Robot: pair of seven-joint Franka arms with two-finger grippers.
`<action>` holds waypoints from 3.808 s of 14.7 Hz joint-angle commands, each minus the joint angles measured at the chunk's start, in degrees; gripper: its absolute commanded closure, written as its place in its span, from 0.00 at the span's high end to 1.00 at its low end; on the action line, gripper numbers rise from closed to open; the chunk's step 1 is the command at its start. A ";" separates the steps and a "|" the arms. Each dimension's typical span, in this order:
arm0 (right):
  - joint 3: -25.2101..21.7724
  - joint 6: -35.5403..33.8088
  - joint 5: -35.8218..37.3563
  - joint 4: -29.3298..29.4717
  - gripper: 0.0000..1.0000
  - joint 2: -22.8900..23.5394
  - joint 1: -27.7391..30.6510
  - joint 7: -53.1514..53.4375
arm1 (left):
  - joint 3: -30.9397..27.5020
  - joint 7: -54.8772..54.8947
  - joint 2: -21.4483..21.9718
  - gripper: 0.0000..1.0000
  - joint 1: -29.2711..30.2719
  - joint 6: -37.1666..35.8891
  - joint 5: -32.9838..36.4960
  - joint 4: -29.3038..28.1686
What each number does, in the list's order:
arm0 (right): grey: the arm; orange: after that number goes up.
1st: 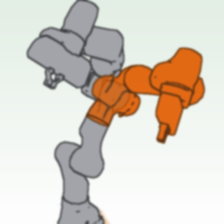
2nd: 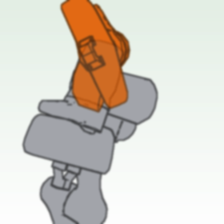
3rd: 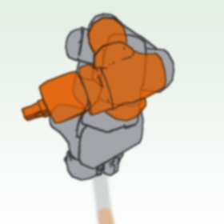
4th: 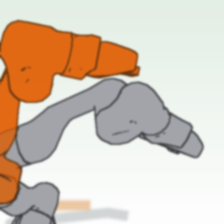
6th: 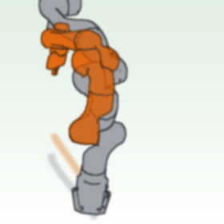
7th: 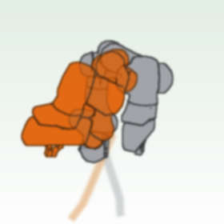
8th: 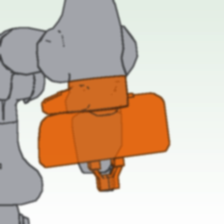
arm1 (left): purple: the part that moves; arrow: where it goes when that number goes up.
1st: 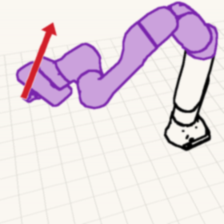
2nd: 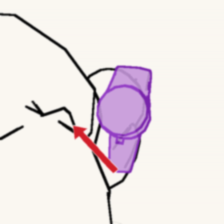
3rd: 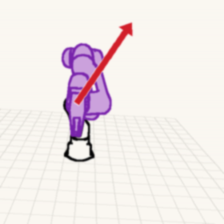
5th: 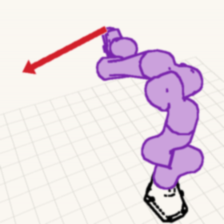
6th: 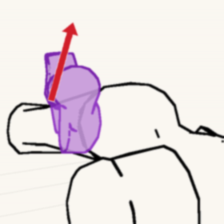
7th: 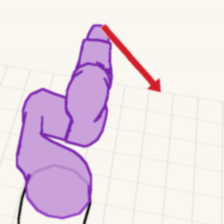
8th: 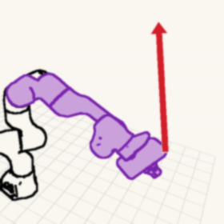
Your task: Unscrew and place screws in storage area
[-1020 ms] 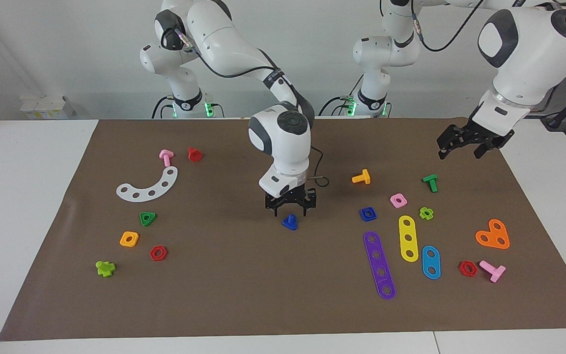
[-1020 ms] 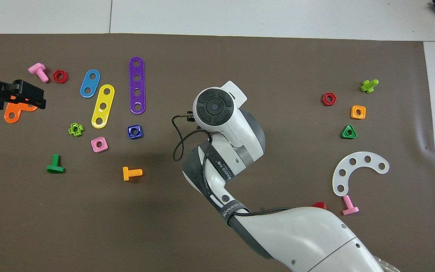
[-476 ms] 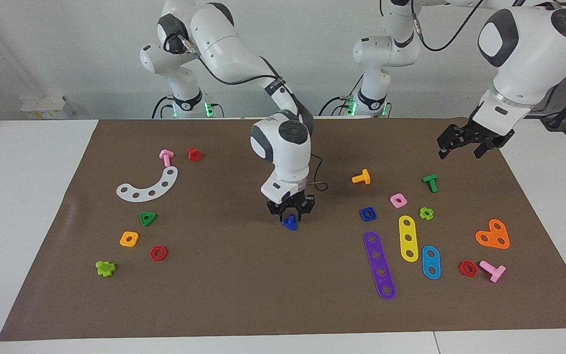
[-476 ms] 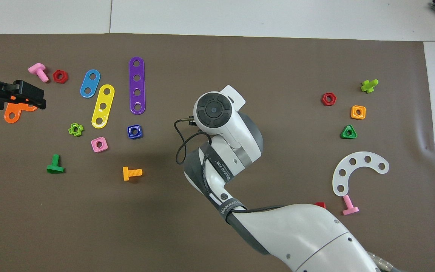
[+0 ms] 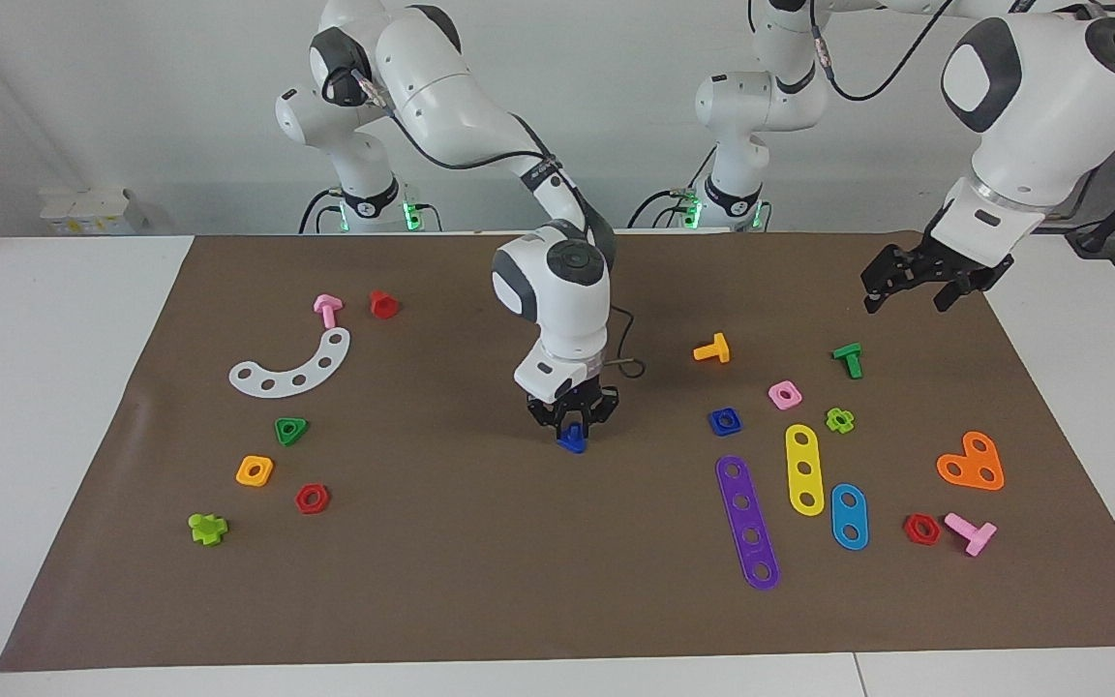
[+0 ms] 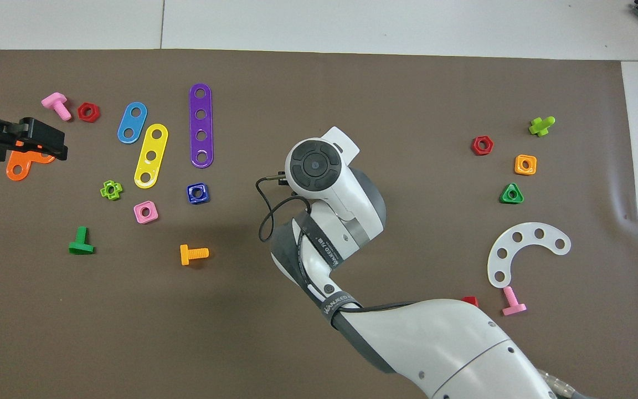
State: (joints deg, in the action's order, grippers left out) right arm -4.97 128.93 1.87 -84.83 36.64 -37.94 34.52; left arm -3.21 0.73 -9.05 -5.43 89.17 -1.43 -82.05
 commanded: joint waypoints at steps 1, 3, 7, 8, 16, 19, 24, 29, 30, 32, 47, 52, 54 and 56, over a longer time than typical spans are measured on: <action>0.40 1.42 0.15 -1.22 0.43 -0.61 0.15 -1.12 | 0.13 -0.29 1.93 1.00 0.16 1.36 1.08 -2.41; 0.40 1.42 0.15 -1.31 0.43 -0.61 0.24 -1.30 | 0.13 -0.29 1.93 1.00 0.16 1.36 1.08 -2.41; 0.40 1.50 0.15 -2.01 0.00 -0.78 0.24 -2.35 | 0.13 -0.29 1.93 1.00 0.16 1.36 1.08 -2.41; 0.40 0.98 -0.02 -1.66 0.00 -0.78 0.15 -2.26 | 0.13 -0.38 1.93 1.00 0.16 1.36 1.08 -2.41; -0.13 -2.36 -0.11 -5.23 0.00 -11.73 8.74 -8.82 | 0.13 -0.29 1.93 1.00 0.16 1.36 1.08 -2.41; -0.04 -3.06 -0.20 -12.97 0.00 -19.39 15.16 -15.78 | 0.13 -0.29 1.93 1.00 0.16 1.36 1.08 -2.41; -0.04 -2.46 -5.73 -21.94 0.00 -23.80 25.10 -30.79 | 0.13 -0.29 1.93 1.00 0.16 1.36 1.08 -2.41; -0.04 4.03 -5.91 -29.24 0.00 -24.25 30.11 -36.97 | 0.13 -0.38 1.93 1.00 0.16 1.36 1.08 -2.41; -0.04 5.71 -5.91 -30.39 0.00 -24.16 30.21 -37.33 | 0.13 -0.38 1.93 1.00 0.16 1.36 1.08 -2.41; -0.04 8.52 -6.00 -32.50 0.00 -23.81 30.30 -37.51 | 0.13 -0.29 1.93 1.00 0.16 1.36 1.08 -2.41; -1.62 -7.86 -3.90 -17.07 1.00 -25.82 31.00 -33.38 | 0.13 -0.29 1.93 1.00 0.16 1.36 1.08 -2.41; -2.68 -25.28 -2.40 -10.71 1.00 -33.37 31.18 -29.27 | 0.13 -0.29 1.93 1.00 0.16 1.36 1.08 -2.41; -2.68 -31.08 -2.49 -10.10 1.00 -36.54 31.09 -27.75 | 0.13 -0.29 1.93 1.00 0.16 1.36 1.08 -2.41; -3.12 -38.62 -2.40 -4.59 1.00 -37.08 32.05 -28.01 | 0.13 -0.29 1.93 1.00 0.16 1.36 1.08 -2.41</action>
State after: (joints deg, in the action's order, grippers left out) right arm -8.09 96.00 -1.14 -93.68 0.17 -7.06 5.58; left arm -3.21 0.70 -9.04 -5.43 89.21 -1.43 -82.06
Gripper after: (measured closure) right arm 0.000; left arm 0.000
